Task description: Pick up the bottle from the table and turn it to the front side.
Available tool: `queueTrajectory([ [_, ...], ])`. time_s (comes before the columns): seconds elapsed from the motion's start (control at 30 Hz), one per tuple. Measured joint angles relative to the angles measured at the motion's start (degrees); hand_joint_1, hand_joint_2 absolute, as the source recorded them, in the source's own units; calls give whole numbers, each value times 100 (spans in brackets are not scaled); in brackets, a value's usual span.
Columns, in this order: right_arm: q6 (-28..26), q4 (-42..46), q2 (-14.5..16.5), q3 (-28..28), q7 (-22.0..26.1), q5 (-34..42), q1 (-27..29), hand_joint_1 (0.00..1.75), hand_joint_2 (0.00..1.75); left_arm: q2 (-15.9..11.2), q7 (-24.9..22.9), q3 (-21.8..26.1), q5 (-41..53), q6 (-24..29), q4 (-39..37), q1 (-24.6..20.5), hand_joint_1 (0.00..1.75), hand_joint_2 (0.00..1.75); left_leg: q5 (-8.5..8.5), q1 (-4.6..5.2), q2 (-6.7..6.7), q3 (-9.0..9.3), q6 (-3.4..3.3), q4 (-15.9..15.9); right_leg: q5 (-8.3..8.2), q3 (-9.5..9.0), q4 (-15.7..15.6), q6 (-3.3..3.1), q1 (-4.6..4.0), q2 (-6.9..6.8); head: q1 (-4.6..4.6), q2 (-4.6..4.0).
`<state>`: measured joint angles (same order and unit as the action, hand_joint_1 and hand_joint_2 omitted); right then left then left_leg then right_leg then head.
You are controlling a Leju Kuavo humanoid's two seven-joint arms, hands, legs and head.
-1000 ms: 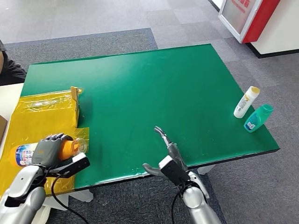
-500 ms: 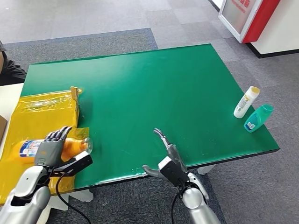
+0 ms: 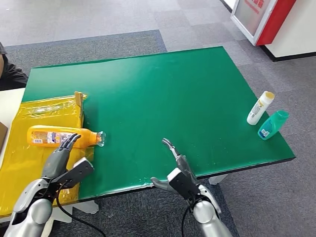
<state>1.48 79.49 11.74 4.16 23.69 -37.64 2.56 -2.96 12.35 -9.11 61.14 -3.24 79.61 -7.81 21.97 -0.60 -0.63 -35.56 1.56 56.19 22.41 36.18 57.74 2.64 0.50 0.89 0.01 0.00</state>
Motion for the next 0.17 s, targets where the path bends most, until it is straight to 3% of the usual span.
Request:
queueTrajectory([
  [0.17,-25,77,-6,-21,-29,2,74,0,175,36,192,30,-552,33,465,248,0,175,0,0,0,0,0,0,0,0,0,0,-1,0,0,0],
])
